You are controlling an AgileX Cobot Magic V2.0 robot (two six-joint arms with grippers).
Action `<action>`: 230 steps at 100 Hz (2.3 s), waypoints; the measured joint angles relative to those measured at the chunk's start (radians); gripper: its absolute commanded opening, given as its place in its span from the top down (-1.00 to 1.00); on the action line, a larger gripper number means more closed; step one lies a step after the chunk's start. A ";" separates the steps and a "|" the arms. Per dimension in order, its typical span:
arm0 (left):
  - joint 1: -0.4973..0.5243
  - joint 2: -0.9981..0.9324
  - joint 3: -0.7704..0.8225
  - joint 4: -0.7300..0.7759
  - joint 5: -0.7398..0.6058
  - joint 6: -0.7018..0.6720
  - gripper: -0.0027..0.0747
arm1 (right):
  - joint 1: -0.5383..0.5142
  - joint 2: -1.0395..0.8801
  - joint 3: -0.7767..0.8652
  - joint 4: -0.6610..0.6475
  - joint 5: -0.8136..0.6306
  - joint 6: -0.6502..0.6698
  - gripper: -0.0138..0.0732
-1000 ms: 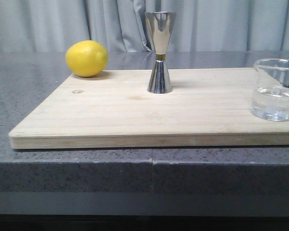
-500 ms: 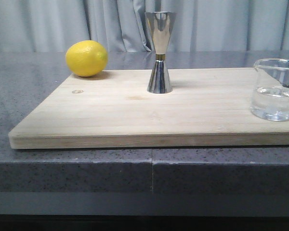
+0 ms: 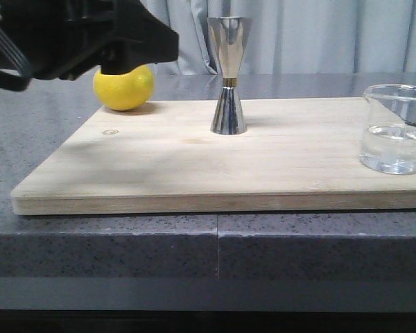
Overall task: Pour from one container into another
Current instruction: 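Move left gripper to the steel jigger and right gripper toward the glass beaker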
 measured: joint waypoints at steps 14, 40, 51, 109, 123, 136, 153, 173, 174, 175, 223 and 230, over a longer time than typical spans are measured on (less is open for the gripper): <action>0.000 0.066 -0.001 0.124 -0.114 -0.092 -0.47 | 0.101 0.000 0.008 0.000 -0.006 -0.002 -0.55; 0.054 0.157 -0.007 0.317 -0.289 -0.245 -0.47 | 0.194 0.000 0.066 0.001 -0.071 -0.002 -0.55; 0.094 0.171 -0.007 0.357 -0.336 -0.272 -0.47 | 0.217 0.000 0.086 0.001 -0.117 -0.002 -0.55; 0.129 0.175 -0.007 0.471 -0.385 -0.333 -0.47 | 0.327 0.141 0.168 -0.082 -0.341 -0.004 -0.55; 0.129 0.177 -0.007 0.479 -0.385 -0.336 -0.47 | 0.328 0.197 0.168 -0.119 -0.415 -0.004 -0.55; 0.129 0.194 -0.008 0.479 -0.387 -0.336 -0.47 | 0.328 0.249 0.168 -0.147 -0.479 -0.004 -0.55; 0.129 0.229 -0.031 0.489 -0.389 -0.336 -0.47 | 0.328 0.323 0.168 -0.170 -0.560 -0.004 -0.55; 0.129 0.265 -0.088 0.512 -0.390 -0.355 -0.47 | 0.328 0.419 0.168 -0.188 -0.675 -0.004 -0.55; 0.129 0.267 -0.090 0.515 -0.390 -0.355 -0.47 | 0.328 0.422 0.168 -0.187 -0.683 -0.004 -0.55; 0.129 0.270 -0.090 0.515 -0.390 -0.355 -0.47 | 0.328 0.430 0.168 -0.187 -0.687 -0.004 -0.55; 0.129 0.392 -0.200 0.550 -0.394 -0.372 -0.47 | 0.328 0.681 0.168 -0.202 -1.001 -0.004 -0.55; 0.129 0.411 -0.218 0.553 -0.394 -0.372 -0.47 | 0.328 0.702 0.168 -0.202 -1.028 -0.004 -0.55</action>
